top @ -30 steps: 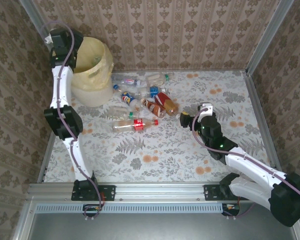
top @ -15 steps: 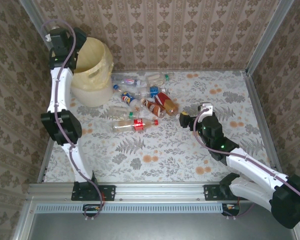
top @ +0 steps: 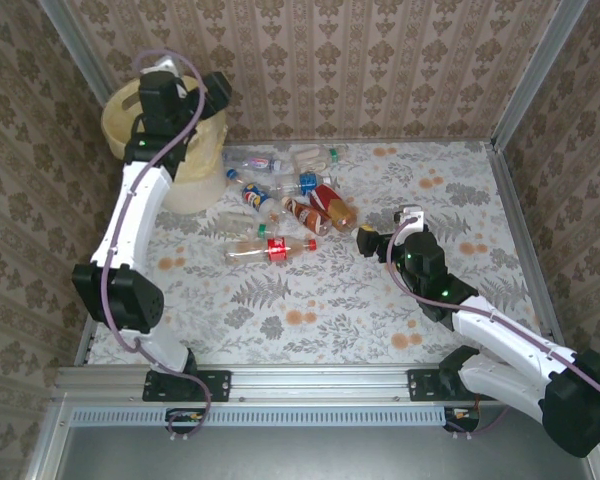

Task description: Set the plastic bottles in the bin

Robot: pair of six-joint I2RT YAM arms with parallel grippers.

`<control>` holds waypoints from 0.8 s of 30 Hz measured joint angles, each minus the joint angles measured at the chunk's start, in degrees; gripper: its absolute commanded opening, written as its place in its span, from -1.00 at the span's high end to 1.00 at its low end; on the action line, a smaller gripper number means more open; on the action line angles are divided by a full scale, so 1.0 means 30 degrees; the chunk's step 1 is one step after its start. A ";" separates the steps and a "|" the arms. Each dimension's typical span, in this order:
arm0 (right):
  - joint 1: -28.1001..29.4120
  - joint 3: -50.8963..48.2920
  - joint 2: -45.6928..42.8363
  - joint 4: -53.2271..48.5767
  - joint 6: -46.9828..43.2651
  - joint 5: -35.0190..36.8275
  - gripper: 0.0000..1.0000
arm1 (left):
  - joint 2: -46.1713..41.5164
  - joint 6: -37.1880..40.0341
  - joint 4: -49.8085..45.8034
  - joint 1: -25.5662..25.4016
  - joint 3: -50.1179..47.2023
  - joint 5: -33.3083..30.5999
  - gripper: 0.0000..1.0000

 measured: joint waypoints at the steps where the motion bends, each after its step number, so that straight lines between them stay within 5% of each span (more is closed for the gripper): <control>1: 0.0000 0.0000 0.0000 0.0000 0.0036 0.0000 -1.00 | -0.0342 0.0138 0.0095 -0.0379 -0.0605 -0.0160 -1.00; 15: 0.0000 -0.0423 0.0007 0.0073 0.0117 -0.0015 -1.00 | -0.2565 0.1086 -0.0619 -0.3541 -0.7439 -0.1960 -1.00; 19: 0.0000 -0.0423 0.0066 0.0080 0.0109 -0.0051 -1.00 | -0.2572 0.4102 -0.1545 -0.3781 -0.8619 -0.0488 -1.00; 24: 0.0000 -0.0423 0.0561 0.0197 0.0015 -0.0066 -1.00 | -0.2528 1.0003 -0.4801 -0.6047 -0.8335 0.0525 -1.00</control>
